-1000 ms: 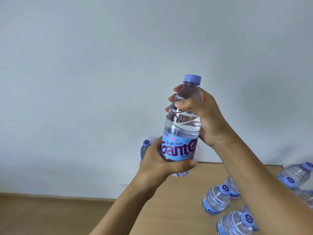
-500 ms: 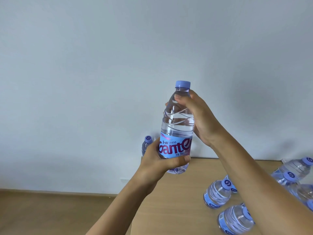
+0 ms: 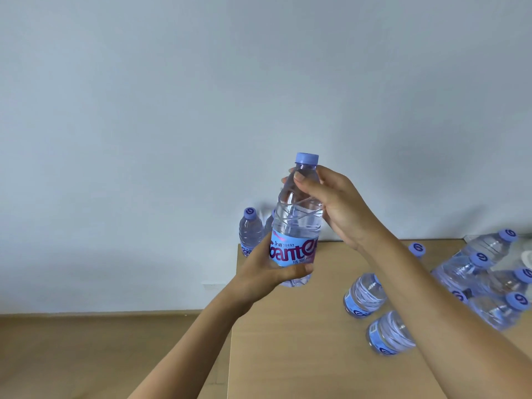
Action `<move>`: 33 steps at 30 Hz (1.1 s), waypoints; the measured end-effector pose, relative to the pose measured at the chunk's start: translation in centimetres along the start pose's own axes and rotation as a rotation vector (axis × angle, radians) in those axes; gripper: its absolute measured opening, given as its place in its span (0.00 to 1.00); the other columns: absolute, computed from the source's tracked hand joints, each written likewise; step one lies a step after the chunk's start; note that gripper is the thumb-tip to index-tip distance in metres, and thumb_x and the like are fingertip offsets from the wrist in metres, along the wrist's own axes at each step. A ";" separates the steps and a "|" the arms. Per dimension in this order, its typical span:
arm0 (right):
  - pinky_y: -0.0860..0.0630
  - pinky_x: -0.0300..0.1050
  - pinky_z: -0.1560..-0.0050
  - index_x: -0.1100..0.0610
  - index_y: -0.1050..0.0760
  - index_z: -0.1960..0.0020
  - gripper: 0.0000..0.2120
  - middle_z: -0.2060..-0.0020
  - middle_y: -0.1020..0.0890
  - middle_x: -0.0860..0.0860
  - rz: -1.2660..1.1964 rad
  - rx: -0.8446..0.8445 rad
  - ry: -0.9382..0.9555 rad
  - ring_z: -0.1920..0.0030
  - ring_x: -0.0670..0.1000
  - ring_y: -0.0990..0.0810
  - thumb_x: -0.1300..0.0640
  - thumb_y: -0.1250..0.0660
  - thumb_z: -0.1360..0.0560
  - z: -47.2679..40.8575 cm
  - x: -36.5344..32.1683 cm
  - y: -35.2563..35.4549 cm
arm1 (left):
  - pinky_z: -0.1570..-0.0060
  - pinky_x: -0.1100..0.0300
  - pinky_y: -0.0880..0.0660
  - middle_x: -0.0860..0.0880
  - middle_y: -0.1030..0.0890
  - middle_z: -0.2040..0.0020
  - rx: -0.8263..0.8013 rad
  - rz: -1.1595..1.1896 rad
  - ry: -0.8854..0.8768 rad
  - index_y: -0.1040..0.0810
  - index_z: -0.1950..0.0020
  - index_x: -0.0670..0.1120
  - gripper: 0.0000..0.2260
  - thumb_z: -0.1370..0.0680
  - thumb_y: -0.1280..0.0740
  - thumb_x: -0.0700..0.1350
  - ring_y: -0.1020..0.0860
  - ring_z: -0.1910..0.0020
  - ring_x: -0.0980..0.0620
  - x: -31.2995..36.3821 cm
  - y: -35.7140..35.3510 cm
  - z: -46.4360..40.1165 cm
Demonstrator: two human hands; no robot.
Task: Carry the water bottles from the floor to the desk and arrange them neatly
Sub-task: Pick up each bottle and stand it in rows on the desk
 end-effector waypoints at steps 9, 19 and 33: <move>0.23 0.58 0.42 0.62 0.22 0.42 0.13 0.51 0.17 0.60 0.345 -0.072 -0.110 0.48 0.57 0.17 0.55 0.30 0.23 2.2 6.4 -2.1 | 0.59 0.67 0.22 0.52 0.18 0.50 0.132 -0.124 -0.044 0.21 0.50 0.56 0.22 0.36 0.19 0.38 0.19 0.55 0.59 -6.5 3.2 0.5; 0.34 0.24 0.66 0.48 0.26 0.57 0.11 0.74 0.25 0.31 0.450 -0.116 -0.144 0.70 0.33 0.27 0.61 0.27 0.26 5.2 16.1 -5.1 | 0.60 0.73 0.26 0.58 0.17 0.54 0.284 -0.204 0.139 0.24 0.47 0.56 0.28 0.40 0.18 0.39 0.20 0.57 0.67 -18.0 4.9 0.6; 0.31 0.25 0.44 0.53 0.23 0.38 0.21 0.47 0.19 0.40 0.414 -0.134 -0.215 0.47 0.30 0.24 0.64 0.24 0.29 4.5 22.4 -5.2 | 0.60 0.76 0.28 0.60 0.18 0.51 0.446 -0.153 0.235 0.25 0.37 0.48 0.30 0.36 0.20 0.36 0.21 0.55 0.70 -23.9 5.4 -1.3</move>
Point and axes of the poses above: each hand's wrist, its own z-axis away from the middle knuckle, its own y-axis out of the back of the hand, x = y × z, the point moved 6 cm from there along -z, towards the middle knuckle
